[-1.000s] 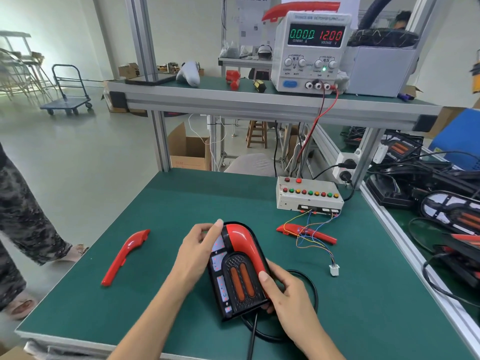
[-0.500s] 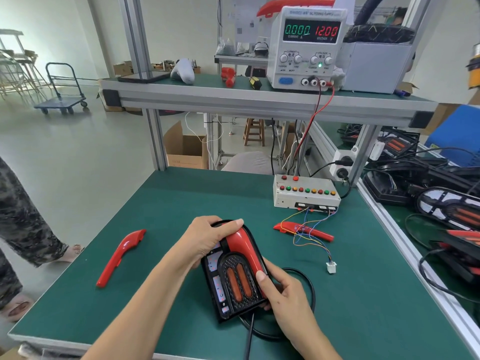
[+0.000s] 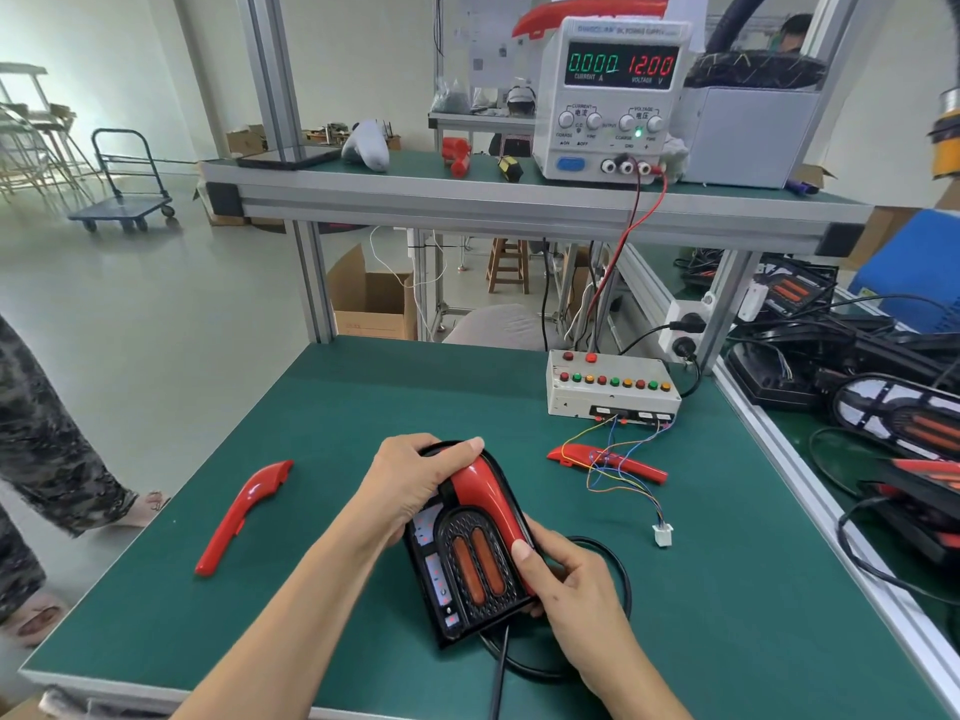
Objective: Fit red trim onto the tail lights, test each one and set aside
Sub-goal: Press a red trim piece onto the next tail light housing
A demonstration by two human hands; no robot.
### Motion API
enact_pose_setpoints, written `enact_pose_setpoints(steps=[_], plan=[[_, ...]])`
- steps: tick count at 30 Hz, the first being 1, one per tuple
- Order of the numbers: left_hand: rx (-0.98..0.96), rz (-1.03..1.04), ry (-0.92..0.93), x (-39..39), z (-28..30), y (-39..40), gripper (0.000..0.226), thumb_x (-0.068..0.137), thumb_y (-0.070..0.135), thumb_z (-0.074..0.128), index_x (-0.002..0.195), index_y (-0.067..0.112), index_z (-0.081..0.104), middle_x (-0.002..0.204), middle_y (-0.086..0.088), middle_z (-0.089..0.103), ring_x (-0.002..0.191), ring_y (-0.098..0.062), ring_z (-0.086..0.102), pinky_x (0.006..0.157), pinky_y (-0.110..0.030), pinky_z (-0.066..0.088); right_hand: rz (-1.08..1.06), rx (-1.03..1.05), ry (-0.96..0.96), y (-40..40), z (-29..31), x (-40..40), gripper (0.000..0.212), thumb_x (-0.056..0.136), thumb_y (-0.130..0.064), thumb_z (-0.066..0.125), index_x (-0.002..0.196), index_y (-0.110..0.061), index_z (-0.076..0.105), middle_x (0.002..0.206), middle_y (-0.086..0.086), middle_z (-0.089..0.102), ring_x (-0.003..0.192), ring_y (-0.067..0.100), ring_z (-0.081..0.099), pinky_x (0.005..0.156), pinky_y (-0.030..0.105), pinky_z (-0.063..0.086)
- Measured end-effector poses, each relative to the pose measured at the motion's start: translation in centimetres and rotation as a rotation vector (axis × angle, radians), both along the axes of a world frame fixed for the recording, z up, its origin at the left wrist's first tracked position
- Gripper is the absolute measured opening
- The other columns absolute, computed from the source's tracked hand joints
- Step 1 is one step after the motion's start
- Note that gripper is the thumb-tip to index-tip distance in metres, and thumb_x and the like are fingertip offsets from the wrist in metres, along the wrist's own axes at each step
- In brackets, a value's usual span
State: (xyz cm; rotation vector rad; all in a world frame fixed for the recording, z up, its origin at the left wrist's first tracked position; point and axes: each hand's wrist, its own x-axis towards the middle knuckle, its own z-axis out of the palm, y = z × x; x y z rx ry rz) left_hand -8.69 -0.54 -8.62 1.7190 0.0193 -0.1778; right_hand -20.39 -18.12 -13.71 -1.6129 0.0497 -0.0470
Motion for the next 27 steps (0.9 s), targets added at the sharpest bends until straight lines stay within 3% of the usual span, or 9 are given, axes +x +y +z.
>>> enact_pose_setpoints(steps=[4,8,12,15,18,21,27], plan=[[-0.009,0.002,-0.006,0.0,-0.2,-0.1,0.056,0.054,0.061,0.088,0.07,0.01,0.071,0.065,-0.005,0.071,0.057,-0.019,0.064,0.065,-0.034,0.058,-0.006,0.052,0.002,0.1,-0.2,0.0,0.031,0.09,-0.039,0.067,0.119,-0.049,0.072,0.111,-0.004,0.077,0.084,0.007,0.07,0.065,0.023,0.056],[0.078,0.018,-0.043,0.0,-0.3,0.0,0.063,0.057,0.069,0.084,0.072,0.009,0.07,0.067,-0.007,0.072,0.057,-0.018,0.065,0.067,-0.037,0.059,-0.009,0.066,-0.003,0.2,-0.1,-0.1,0.03,0.089,-0.038,0.067,0.118,-0.048,0.073,0.108,-0.002,0.078,0.082,0.007,0.07,0.066,0.022,0.055],[0.136,-0.016,-0.052,-0.1,-0.1,0.2,0.064,0.058,0.077,0.079,0.07,0.015,0.07,0.065,0.0,0.071,0.055,-0.013,0.065,0.059,-0.029,0.055,-0.014,0.071,-0.007,0.3,-0.1,-0.1,0.03,0.089,-0.039,0.068,0.118,-0.047,0.073,0.104,0.0,0.078,0.08,0.005,0.068,0.067,0.02,0.054],[0.171,-0.145,0.013,0.0,0.9,0.8,0.075,0.051,0.083,0.076,0.082,0.015,0.074,0.076,0.001,0.077,0.063,-0.01,0.07,0.059,-0.022,0.053,-0.027,0.067,-0.01,0.2,-0.2,-0.1,0.03,0.089,-0.041,0.068,0.117,-0.049,0.073,0.102,-0.001,0.078,0.078,0.004,0.068,0.067,0.019,0.053],[0.177,-0.197,0.043,0.6,1.6,1.5,0.067,0.053,0.069,0.084,0.086,0.012,0.074,0.078,-0.002,0.078,0.066,-0.014,0.072,0.061,-0.025,0.056,-0.015,0.038,-0.022,0.3,0.0,-0.2,0.032,0.089,-0.043,0.066,0.119,-0.051,0.071,0.109,-0.006,0.078,0.088,0.003,0.069,0.075,0.018,0.052],[0.19,-0.23,0.047,0.9,1.8,1.1,0.049,0.066,0.053,0.088,0.081,0.011,0.069,0.073,-0.004,0.075,0.064,-0.018,0.068,0.064,-0.03,0.056,-0.022,0.081,-0.02,0.2,-0.1,-0.3,0.031,0.089,-0.038,0.067,0.118,-0.047,0.073,0.107,-0.004,0.078,0.085,0.003,0.071,0.068,0.018,0.054],[0.118,-0.193,0.052,0.7,1.1,0.5,0.054,0.071,0.046,0.087,0.093,0.0,0.07,0.084,-0.015,0.077,0.07,-0.025,0.071,0.074,-0.039,0.06,-0.044,0.047,-0.03,0.2,-0.3,-0.6,0.029,0.089,-0.039,0.067,0.115,-0.048,0.074,0.099,-0.001,0.077,0.074,0.003,0.067,0.061,0.019,0.054]])
